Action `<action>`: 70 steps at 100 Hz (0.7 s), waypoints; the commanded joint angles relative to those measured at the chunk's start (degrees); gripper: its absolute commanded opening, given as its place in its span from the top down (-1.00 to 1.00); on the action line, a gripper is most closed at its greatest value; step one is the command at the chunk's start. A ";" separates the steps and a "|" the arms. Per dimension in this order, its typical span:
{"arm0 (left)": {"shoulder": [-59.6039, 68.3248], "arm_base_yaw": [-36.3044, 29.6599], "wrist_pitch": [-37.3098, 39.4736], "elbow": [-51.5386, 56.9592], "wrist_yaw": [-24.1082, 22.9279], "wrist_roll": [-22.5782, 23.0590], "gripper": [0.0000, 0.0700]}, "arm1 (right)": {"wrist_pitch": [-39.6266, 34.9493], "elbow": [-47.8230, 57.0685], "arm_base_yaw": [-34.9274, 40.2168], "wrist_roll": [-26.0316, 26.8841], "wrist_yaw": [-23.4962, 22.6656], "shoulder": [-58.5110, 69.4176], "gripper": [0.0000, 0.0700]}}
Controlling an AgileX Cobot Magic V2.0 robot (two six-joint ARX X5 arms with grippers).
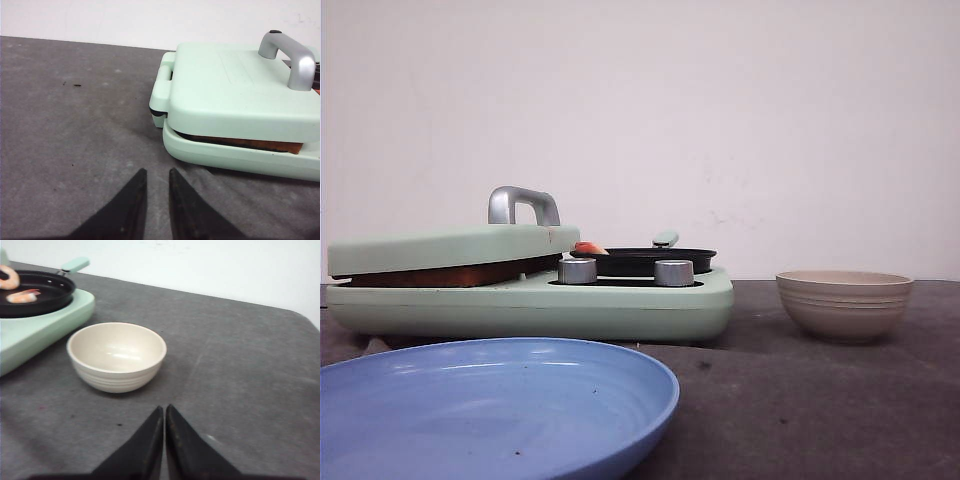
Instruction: Make breakfast with bread and shrimp
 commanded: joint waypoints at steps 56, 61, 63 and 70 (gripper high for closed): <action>-0.11 -0.02 -0.22 -0.94 0.04 0.72 1.00 | 1.25 -0.33 -0.02 0.81 1.01 -0.02 1.00; -0.11 -0.02 -0.24 -0.92 0.04 0.72 1.00 | 1.25 -0.31 -0.02 0.81 1.01 -0.02 1.00; -0.11 -0.02 -0.24 -0.92 0.04 0.72 1.00 | 1.25 -0.31 -0.02 0.81 1.01 -0.02 1.00; -0.11 -0.02 -0.22 -0.92 0.04 0.72 1.00 | 1.25 -0.31 -0.02 0.81 1.01 -0.02 1.00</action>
